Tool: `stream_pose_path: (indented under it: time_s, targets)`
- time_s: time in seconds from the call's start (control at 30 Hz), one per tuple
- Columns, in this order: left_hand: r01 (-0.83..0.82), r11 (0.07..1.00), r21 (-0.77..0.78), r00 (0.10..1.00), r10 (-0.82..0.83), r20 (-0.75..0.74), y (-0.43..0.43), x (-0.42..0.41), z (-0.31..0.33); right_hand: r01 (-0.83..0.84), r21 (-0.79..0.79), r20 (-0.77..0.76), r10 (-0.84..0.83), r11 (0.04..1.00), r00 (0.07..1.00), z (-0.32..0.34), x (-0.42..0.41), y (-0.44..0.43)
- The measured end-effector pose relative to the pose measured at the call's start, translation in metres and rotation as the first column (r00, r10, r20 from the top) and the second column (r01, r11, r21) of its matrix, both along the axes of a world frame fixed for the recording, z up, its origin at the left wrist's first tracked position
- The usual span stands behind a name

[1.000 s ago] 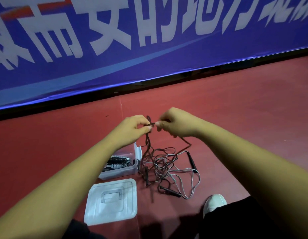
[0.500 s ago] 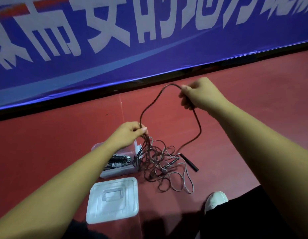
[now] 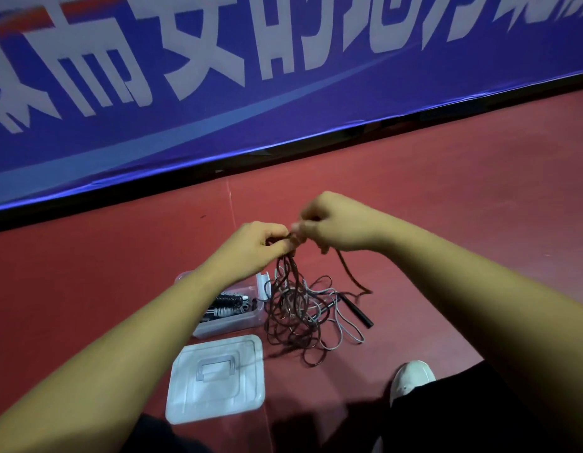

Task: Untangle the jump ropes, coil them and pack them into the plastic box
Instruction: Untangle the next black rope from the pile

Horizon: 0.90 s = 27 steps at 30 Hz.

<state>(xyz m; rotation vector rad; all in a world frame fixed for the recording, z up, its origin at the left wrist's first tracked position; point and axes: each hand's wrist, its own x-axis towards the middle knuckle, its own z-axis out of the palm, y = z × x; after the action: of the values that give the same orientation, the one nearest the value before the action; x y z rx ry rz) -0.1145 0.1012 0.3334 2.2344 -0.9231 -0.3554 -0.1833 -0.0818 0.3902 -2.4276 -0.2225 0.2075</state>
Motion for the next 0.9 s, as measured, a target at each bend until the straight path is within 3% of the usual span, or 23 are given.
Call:
stream_pose_path:
  time_s: [0.07,0.13,0.2,0.23,0.27,0.3,0.37,0.4,0.47,0.5,0.6,0.67,0.8,0.9]
  targets:
    - [-0.033,0.996,0.08,0.993,0.042,-0.114,0.004,0.006,-0.016,0.059,0.394,-0.02,-0.055,0.917,0.998,0.01,-0.002,0.002]
    - [0.027,0.948,0.316,0.98,0.038,-0.197,0.01,0.008,-0.038,0.073,0.76,0.01,-0.124,0.646,0.992,0.027,-0.001,-0.006]
    - [0.065,0.891,0.45,0.977,0.034,-0.208,0.015,0.006,-0.054,0.067,0.919,0.02,-0.217,0.388,0.976,0.04,0.003,-0.019]
    - [0.037,0.899,0.436,0.979,0.056,-0.198,0.016,0.007,-0.057,0.098,0.921,0.017,-0.29,0.376,0.957,0.042,0.004,-0.025]
    - [-0.004,0.923,0.384,0.978,0.083,-0.19,0.016,0.007,-0.057,0.163,0.882,0.017,-0.375,0.442,0.927,0.038,0.005,-0.031]
    - [-0.051,0.953,0.299,0.971,0.117,-0.208,0.015,0.008,-0.053,0.256,0.784,0.029,-0.446,0.565,0.895,0.033,0.005,-0.036]
    - [-0.132,0.989,0.069,0.952,0.146,-0.268,0.011,0.008,-0.041,0.437,0.365,0.021,-0.476,0.822,0.879,0.017,0.008,-0.051]
    - [-0.159,0.987,-0.011,0.951,0.15,-0.272,0.009,0.006,-0.032,0.446,0.08,-0.024,-0.446,0.891,0.895,0.01,0.008,-0.057]
    - [-0.149,0.987,-0.053,0.969,0.135,-0.207,0.006,0.001,-0.015,0.346,-0.35,-0.097,-0.401,0.871,0.911,0.004,0.004,-0.057]
    - [-0.113,0.992,-0.057,0.981,0.102,-0.165,0.004,-0.001,-0.009,0.28,-0.393,-0.104,-0.345,0.876,0.933,0.004,0.002,-0.053]
    - [-0.015,0.997,-0.07,0.994,0.007,-0.111,-0.001,-0.009,0.007,0.094,-0.179,-0.079,-0.109,0.979,0.991,0.006,-0.006,-0.026]
    - [0.009,0.995,-0.101,0.995,-0.018,-0.093,-0.003,-0.012,0.01,0.022,-0.152,-0.043,-0.029,0.988,0.999,0.0,-0.006,-0.012]
    - [0.009,0.984,-0.178,0.989,-0.035,-0.142,0.0,-0.01,0.012,0.028,-0.034,-0.028,-0.029,0.999,0.999,-0.002,-0.008,-0.005]
    - [0.023,0.988,-0.151,0.975,-0.056,-0.216,0.006,-0.002,0.005,0.095,0.34,-0.012,-0.096,0.936,0.995,0.01,-0.008,-0.008]
